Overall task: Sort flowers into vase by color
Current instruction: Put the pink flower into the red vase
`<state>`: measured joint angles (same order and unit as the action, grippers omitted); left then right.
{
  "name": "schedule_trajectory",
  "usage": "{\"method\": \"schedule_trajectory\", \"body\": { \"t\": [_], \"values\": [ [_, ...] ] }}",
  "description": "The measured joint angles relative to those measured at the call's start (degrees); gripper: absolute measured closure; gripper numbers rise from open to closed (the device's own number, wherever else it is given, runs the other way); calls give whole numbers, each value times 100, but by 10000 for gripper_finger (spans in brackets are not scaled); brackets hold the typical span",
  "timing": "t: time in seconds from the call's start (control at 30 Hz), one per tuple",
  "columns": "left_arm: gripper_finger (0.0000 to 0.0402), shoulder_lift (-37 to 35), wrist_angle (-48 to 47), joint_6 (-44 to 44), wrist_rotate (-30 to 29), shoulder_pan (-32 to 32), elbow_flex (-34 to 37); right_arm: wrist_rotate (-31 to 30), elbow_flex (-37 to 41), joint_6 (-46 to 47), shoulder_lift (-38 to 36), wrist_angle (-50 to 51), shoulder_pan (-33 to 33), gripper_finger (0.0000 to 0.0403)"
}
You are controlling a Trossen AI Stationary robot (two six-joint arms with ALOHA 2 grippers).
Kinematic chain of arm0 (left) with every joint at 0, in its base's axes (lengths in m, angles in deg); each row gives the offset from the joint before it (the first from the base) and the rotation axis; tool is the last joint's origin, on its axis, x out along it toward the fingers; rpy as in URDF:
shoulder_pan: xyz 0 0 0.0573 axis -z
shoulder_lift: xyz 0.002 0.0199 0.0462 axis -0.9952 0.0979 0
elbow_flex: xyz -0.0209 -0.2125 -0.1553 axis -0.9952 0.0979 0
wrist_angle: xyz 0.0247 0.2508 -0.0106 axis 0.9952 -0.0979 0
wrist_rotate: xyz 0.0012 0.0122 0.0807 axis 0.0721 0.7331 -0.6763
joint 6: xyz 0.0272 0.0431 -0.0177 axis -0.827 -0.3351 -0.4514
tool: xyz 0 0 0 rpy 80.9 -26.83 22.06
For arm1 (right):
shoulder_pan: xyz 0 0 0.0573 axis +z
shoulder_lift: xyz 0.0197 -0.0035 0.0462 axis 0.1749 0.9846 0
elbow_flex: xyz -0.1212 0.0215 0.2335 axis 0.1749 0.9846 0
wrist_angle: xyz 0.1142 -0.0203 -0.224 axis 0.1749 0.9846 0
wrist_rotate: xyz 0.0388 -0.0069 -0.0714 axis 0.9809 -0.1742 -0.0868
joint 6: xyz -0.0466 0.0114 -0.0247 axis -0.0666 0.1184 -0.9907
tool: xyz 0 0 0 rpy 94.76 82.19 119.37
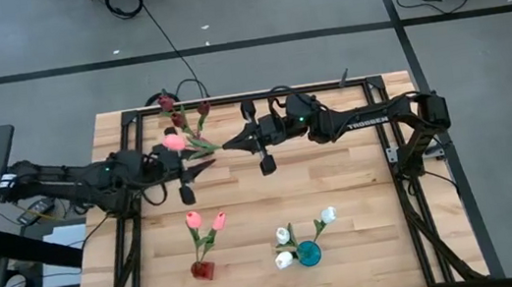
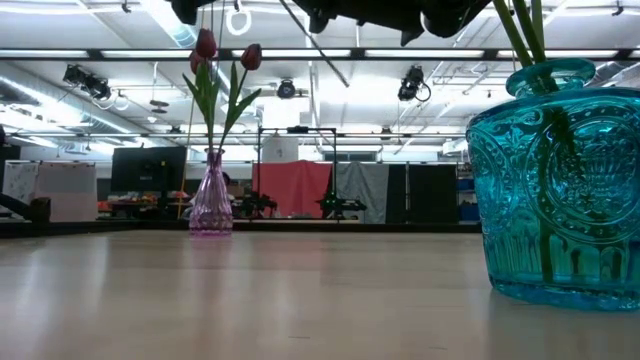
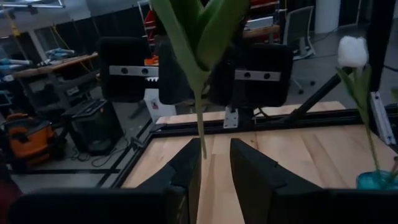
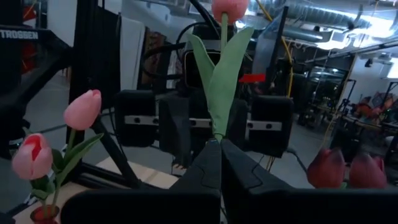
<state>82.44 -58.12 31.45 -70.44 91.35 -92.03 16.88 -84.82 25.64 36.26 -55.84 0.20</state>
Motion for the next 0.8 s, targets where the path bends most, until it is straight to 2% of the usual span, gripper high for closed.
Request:
{"method": "schedule_trajectory", "body": {
  "t": [0.3, 0.47, 0.8],
  "values": [
    [292, 274, 703, 11, 77, -212, 4, -30, 0, -33, 0, 177, 0, 398],
    [273, 272, 853, 6, 383, -298, 4, -29, 0, -35, 0, 220, 0, 398],
    [280, 573, 1108, 17, 378, -478, 2, -27, 0, -96, -2, 386, 0, 397]
  ]
}}
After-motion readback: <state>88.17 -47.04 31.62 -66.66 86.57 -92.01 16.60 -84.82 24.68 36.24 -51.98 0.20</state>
